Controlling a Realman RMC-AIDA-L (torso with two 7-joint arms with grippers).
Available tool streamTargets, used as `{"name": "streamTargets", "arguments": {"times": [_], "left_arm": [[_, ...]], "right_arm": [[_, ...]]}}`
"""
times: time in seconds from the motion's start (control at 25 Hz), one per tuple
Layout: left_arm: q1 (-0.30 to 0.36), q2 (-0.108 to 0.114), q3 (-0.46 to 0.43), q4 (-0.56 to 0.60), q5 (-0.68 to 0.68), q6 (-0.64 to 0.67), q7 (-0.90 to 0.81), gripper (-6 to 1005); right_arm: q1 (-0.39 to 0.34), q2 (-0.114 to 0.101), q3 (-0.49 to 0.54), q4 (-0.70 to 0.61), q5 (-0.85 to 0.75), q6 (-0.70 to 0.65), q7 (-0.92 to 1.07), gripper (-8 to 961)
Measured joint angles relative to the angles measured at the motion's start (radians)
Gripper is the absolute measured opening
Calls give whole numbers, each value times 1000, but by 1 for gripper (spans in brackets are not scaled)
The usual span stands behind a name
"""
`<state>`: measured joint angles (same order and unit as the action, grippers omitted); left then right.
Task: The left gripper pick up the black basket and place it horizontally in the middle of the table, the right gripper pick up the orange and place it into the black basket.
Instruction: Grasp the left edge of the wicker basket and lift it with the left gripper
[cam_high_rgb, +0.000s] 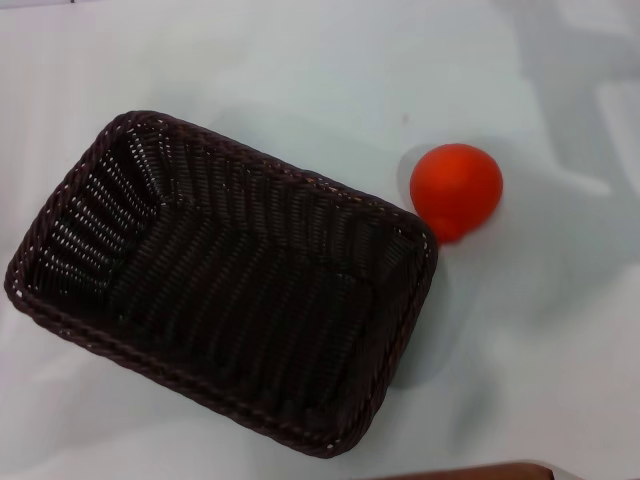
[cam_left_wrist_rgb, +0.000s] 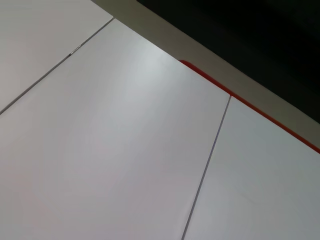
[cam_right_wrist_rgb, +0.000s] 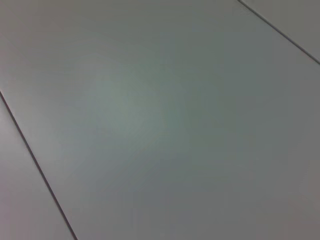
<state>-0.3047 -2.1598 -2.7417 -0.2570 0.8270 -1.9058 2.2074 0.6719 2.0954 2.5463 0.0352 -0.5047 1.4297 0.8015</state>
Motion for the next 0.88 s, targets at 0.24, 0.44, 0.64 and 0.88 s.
{"name": "streamTargets", "arguments": {"times": [0.24,0.44,0.64,0.88], "left_arm": [[3,1,1,-2,0,8,-5,717],[37,9,61,-122,32,112,-126,717],[105,53,162,-408,207,335,-444,710],[114,162,196,-649,572,392,-853,699]], "right_arm": [[1,0,0,-3,0,0,2,929],[4,0,0,-3,0,-2,2,928],[5,0,0,-3,1,-6,2,928],[5,0,0,2,2,-26,2,927]]}}
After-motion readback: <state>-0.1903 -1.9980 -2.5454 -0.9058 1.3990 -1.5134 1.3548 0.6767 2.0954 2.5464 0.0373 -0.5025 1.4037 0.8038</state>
